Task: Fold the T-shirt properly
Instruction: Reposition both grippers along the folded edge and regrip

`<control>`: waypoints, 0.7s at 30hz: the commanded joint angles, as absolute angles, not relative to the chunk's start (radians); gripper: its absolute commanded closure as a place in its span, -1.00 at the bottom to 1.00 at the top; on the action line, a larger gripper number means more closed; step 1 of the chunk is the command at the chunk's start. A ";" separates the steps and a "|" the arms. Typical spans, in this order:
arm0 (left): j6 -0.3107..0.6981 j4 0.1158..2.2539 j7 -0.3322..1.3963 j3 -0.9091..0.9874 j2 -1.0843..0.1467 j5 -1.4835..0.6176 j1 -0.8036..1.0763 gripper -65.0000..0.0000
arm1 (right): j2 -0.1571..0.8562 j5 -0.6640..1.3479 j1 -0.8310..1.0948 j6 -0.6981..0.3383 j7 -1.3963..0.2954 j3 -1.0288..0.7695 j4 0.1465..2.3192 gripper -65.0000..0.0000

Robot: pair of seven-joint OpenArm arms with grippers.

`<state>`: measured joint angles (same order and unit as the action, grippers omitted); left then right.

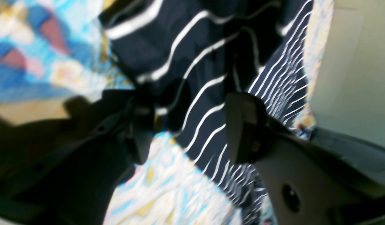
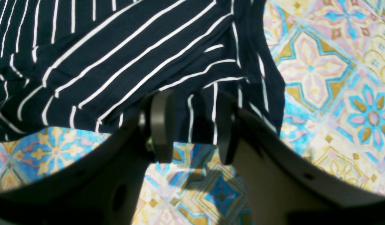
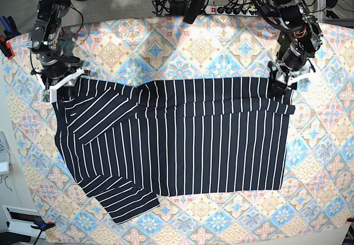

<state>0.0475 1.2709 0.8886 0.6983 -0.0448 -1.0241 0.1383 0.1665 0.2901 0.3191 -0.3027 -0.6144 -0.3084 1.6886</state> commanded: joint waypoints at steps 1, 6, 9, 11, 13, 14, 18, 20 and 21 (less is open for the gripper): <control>0.031 1.253 0.892 0.694 -0.050 -0.993 0.119 -0.09 | 0.177 0.298 0.314 -0.302 -0.593 -0.314 1.707 0.34; 0.031 1.213 0.900 0.690 -0.050 -0.958 0.067 0.13 | 0.177 0.300 0.315 -0.302 -0.602 -0.318 1.707 0.34; 0.033 1.213 0.901 0.688 -0.048 -0.961 0.065 0.70 | 0.177 0.300 0.341 -0.302 -0.602 -0.320 1.705 0.33; 0.033 1.213 0.901 0.688 -0.048 -0.961 0.065 1.00 | 0.176 0.302 0.346 -0.302 -0.602 -0.320 1.705 0.33; 0.033 1.213 0.901 0.688 -0.048 -0.960 0.065 1.00 | 0.162 0.303 0.348 -0.302 -0.602 -0.320 1.705 0.33; 0.033 1.213 0.901 0.688 -0.048 -0.960 0.067 1.00 | 0.148 0.312 0.346 -0.302 -0.602 -0.326 1.705 0.32; 0.033 1.213 0.901 0.688 -0.051 -0.960 0.067 1.00 | 0.107 0.426 0.335 -0.302 -0.648 -0.444 1.667 0.13; 0.033 1.213 0.901 0.688 -0.051 -0.960 0.067 1.00 | 0.102 0.501 0.309 -0.302 -0.693 -0.509 1.620 0.02; 0.033 1.213 0.901 0.688 -0.051 -0.960 0.067 1.00 | 0.102 0.542 0.292 -0.302 -0.717 -0.539 1.586 -0.01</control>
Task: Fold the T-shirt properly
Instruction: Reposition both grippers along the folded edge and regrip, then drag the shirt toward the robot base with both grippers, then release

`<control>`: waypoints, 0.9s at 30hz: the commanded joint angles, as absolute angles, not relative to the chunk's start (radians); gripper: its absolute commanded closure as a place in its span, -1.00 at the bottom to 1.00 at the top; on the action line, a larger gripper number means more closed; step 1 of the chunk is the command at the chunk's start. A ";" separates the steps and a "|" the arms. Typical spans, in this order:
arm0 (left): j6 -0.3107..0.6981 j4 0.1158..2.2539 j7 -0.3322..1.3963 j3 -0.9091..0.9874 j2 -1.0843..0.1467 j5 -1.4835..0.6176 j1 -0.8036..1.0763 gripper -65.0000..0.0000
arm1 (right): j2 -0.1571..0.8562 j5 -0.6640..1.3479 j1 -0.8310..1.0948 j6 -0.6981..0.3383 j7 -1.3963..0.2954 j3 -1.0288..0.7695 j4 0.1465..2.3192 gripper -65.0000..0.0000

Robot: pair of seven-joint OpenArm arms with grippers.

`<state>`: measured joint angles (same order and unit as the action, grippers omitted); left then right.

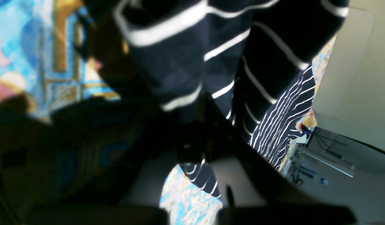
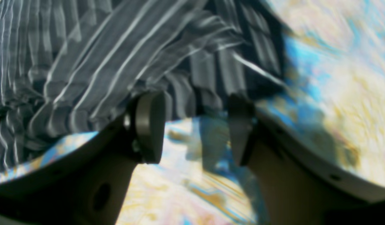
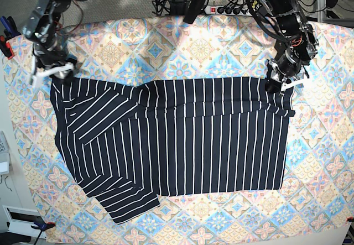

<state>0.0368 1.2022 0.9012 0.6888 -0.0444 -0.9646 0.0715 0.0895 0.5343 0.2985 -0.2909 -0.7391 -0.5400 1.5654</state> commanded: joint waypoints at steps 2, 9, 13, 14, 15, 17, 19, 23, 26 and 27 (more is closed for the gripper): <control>0.033 1.213 0.901 0.688 -0.053 -0.960 0.067 1.00 | 0.102 0.610 0.265 -0.302 -0.740 -0.584 1.521 -0.01; 0.033 1.213 0.901 0.688 -0.051 -0.958 0.067 1.00 | 0.107 0.733 0.232 -0.302 -0.743 -0.630 1.360 -0.02; 0.033 1.213 0.901 0.688 -0.051 -0.958 0.067 1.00 | 0.107 0.737 0.200 -0.302 -0.739 -0.630 1.303 -0.02; 0.033 1.213 0.901 0.688 -0.051 -0.958 0.067 1.00 | 0.107 0.737 0.191 -0.302 -0.739 -0.630 1.290 -0.02; 0.033 1.213 0.901 0.688 -0.053 -0.958 0.067 1.00 | 0.107 0.737 0.180 -0.302 -0.739 -0.630 1.274 -0.02; 0.033 1.213 0.901 0.688 -0.053 -0.958 0.067 1.00 | 0.107 0.737 0.160 -0.302 -0.739 -0.630 1.248 -0.02; 0.033 1.213 0.901 0.688 -0.054 -0.958 0.070 1.00 | 0.107 0.736 0.137 -0.302 -0.739 -0.630 1.224 -0.02; 0.033 1.213 0.901 0.688 -0.054 -0.958 0.071 1.00 | 0.107 0.736 0.093 -0.302 -0.739 -0.628 1.179 -0.01; 0.033 1.213 0.901 0.688 -0.054 -0.958 0.071 1.00 | 0.117 0.736 0.067 -0.302 -0.743 -0.628 1.155 0.08; 0.033 1.213 0.901 0.688 -0.054 -0.958 0.071 1.00 | 0.120 0.736 0.062 -0.302 -0.745 -0.627 1.145 0.18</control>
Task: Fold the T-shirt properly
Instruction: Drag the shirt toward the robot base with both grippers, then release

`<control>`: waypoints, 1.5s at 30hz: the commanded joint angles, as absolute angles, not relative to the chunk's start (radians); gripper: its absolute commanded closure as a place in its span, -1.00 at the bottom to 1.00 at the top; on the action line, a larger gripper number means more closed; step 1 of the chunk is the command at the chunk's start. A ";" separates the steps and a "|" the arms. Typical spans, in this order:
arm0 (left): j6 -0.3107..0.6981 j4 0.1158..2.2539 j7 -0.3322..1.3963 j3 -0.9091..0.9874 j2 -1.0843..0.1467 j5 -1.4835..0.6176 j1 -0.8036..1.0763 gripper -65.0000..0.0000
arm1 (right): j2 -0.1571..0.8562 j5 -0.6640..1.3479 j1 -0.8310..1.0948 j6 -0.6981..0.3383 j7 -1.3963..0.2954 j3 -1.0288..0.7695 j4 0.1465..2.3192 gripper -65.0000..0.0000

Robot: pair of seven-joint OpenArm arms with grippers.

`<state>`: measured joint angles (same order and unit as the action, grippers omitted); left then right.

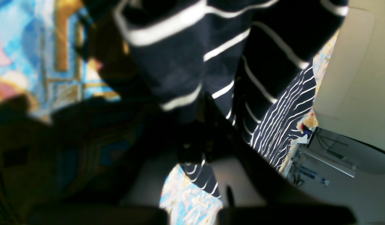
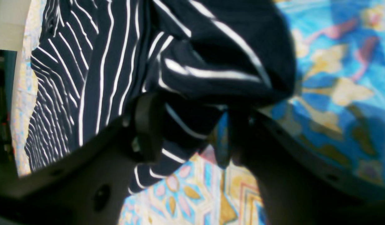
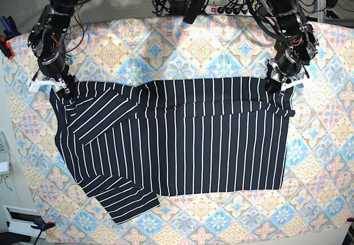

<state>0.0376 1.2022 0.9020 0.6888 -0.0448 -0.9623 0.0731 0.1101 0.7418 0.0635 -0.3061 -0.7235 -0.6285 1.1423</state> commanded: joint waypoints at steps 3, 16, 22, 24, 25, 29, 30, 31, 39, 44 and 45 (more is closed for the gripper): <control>0.033 1.214 0.901 0.688 -0.053 -0.961 0.073 1.00 | 0.120 0.736 0.053 -0.302 -0.745 -0.627 1.142 0.59; 0.033 1.374 0.970 0.691 -0.054 -0.966 0.197 1.00 | 0.148 0.742 0.234 -0.303 -0.760 -0.657 1.369 0.99; 0.033 1.426 0.970 0.694 -0.073 -1.035 0.321 1.00 | 0.150 0.742 0.355 -0.303 -0.760 -0.657 1.481 0.99; 0.033 1.426 0.970 0.694 -0.097 -1.082 0.361 1.00 | 0.150 0.742 0.394 -0.303 -0.760 -0.657 1.495 0.99; 0.033 1.426 0.970 0.694 -0.101 -1.098 0.381 1.00 | 0.150 0.742 0.410 -0.303 -0.760 -0.657 1.497 0.99; 0.035 1.426 0.970 0.696 -0.114 -1.145 0.449 1.00 | 0.150 0.742 0.469 -0.303 -0.757 -0.662 1.501 0.99; 0.035 1.426 0.969 0.696 -0.122 -1.156 0.466 1.00 | 0.148 0.742 0.481 -0.303 -0.757 -0.673 1.501 0.99; 0.035 1.426 0.969 0.696 -0.124 -1.162 0.478 1.00 | 0.145 0.742 0.489 -0.303 -0.757 -0.680 1.501 0.99; 0.035 1.426 0.977 0.691 -0.120 -1.168 0.519 1.00 | 0.145 0.740 0.493 -0.303 -0.754 -0.697 1.501 0.98; 0.035 1.426 0.983 0.696 -0.120 -1.168 0.527 1.00 | 0.145 0.737 0.495 -0.303 -0.753 -0.697 1.501 0.89; 0.035 1.426 0.986 0.696 -0.120 -1.170 0.527 0.98 | 0.145 0.737 0.495 -0.303 -0.753 -0.697 1.501 0.84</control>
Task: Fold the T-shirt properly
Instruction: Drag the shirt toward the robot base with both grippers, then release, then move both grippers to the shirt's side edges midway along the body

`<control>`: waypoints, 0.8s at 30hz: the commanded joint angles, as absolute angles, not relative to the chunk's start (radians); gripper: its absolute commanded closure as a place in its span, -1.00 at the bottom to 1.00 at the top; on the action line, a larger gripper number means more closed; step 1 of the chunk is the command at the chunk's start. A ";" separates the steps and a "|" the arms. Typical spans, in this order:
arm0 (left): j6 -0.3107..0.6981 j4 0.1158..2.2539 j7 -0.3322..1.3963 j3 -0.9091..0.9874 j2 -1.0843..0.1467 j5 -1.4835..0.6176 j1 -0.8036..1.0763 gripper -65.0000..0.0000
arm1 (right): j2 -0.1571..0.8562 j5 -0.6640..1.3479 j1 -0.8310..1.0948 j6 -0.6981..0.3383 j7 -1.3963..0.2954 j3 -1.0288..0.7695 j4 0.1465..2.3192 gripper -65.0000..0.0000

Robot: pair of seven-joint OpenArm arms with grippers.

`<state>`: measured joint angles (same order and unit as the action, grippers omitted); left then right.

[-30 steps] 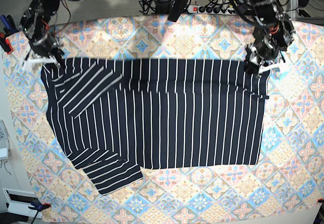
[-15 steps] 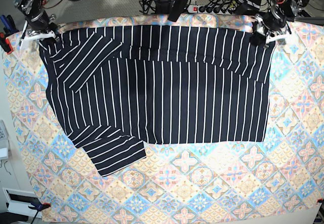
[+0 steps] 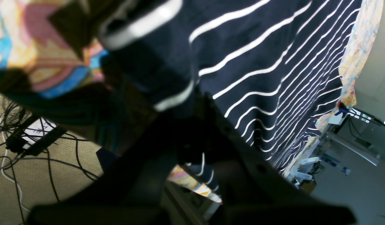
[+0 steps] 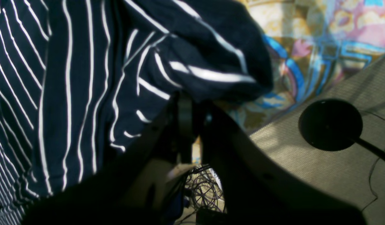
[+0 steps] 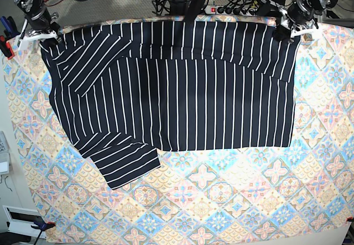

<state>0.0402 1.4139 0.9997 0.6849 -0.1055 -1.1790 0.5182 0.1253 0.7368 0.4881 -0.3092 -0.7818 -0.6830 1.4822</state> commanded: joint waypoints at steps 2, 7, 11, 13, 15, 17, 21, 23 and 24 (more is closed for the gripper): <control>0.035 1.426 1.038 0.699 -0.122 -1.171 0.527 0.80 | 0.145 0.737 0.495 -0.303 -0.757 -0.699 1.501 0.72; 0.033 1.426 1.099 0.748 -0.119 -1.171 0.526 0.31 | 0.142 0.739 0.495 -0.303 -0.760 -0.728 1.501 0.49; 0.036 1.426 1.132 0.803 -0.119 -1.171 0.529 0.29 | 0.142 0.737 0.495 -0.303 -0.759 -0.768 1.501 0.45; 0.036 1.426 1.159 0.846 -0.119 -1.170 0.538 0.29 | 0.142 0.737 0.490 -0.303 -0.760 -0.789 1.501 0.45; 0.036 1.426 1.162 0.874 -0.119 -1.170 0.539 0.29 | 0.142 0.737 0.490 -0.303 -0.760 -0.809 1.501 0.45; 0.036 1.426 1.164 0.903 -0.120 -1.170 0.541 0.29 | 0.142 0.736 0.489 -0.303 -0.760 -0.828 1.501 0.45; 0.036 1.426 1.165 0.928 -0.120 -1.170 0.536 0.29 | 0.142 0.736 0.489 -0.303 -0.760 -0.866 1.501 0.45; 0.036 1.431 1.164 0.928 -0.124 -1.179 0.524 0.29 | 0.142 0.736 0.486 -0.303 -0.754 -0.871 1.512 0.45; 0.036 1.440 1.165 0.929 -0.127 -1.191 0.512 0.29 | 0.142 0.736 0.479 -0.303 -0.754 -0.871 1.529 0.45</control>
